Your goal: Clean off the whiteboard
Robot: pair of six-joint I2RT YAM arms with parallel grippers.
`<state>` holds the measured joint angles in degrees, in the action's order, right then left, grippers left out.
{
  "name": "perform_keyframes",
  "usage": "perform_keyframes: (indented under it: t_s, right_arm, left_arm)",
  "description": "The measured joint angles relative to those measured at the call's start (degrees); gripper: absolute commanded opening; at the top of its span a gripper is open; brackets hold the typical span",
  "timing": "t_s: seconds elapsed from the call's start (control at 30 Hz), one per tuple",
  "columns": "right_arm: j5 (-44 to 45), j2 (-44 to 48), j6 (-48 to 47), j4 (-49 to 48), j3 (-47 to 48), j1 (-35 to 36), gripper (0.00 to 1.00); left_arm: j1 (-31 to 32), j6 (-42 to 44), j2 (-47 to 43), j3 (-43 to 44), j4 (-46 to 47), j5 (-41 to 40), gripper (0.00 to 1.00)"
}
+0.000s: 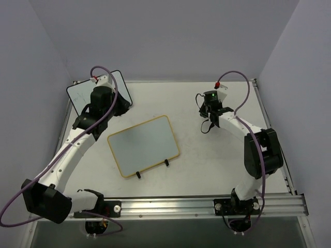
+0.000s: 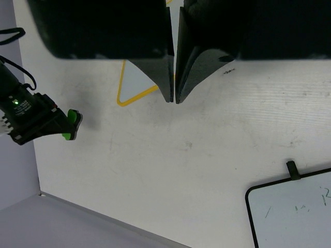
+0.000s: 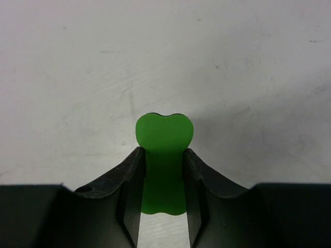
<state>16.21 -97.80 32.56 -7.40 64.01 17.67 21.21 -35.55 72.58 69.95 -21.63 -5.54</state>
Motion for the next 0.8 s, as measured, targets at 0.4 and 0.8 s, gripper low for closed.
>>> perform_keyframes:
  t_s: [0.4,0.8]
  right_arm:
    - [-0.74,-6.78,-2.38,2.6,3.3,-2.71,0.61]
    - [-0.63,-4.28,-3.45,3.65,3.41,-2.27,1.0]
  left_arm:
    - [0.0,0.26,-3.91,-1.99,-1.44,1.4,0.13]
    - [0.0,0.24,-4.0,-2.97,-1.53,1.77,0.13]
